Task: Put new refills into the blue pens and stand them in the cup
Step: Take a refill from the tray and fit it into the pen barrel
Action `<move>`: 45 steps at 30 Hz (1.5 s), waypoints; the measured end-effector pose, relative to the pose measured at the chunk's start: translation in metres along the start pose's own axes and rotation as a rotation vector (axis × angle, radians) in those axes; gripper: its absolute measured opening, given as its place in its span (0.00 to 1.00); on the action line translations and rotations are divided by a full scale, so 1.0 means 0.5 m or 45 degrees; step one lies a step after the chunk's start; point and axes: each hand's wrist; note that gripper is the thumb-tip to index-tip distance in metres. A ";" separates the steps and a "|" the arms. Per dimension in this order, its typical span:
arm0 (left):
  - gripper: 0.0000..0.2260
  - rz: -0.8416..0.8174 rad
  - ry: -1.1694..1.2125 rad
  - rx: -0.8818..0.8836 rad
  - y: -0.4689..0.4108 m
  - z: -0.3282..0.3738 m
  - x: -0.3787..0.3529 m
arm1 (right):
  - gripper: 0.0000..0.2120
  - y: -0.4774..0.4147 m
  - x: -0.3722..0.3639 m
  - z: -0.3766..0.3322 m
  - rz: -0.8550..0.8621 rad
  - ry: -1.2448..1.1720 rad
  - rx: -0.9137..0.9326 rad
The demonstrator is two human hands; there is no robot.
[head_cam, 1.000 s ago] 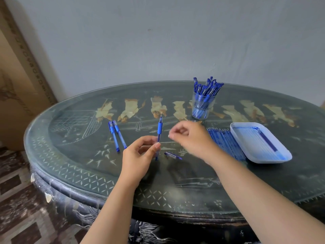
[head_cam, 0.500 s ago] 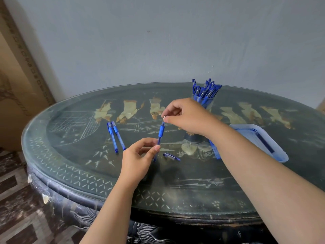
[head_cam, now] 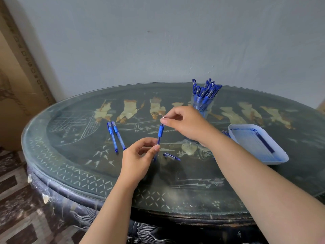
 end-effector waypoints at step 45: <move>0.10 0.015 -0.008 -0.051 -0.004 -0.011 0.000 | 0.06 0.019 -0.046 0.024 0.128 -0.482 -0.077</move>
Point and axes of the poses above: each hand's wrist, its own y-axis away from the middle knuckle, its own x-axis out of the back of the hand, z = x × y, and after that the axes turned 13 degrees about -y, right-handed
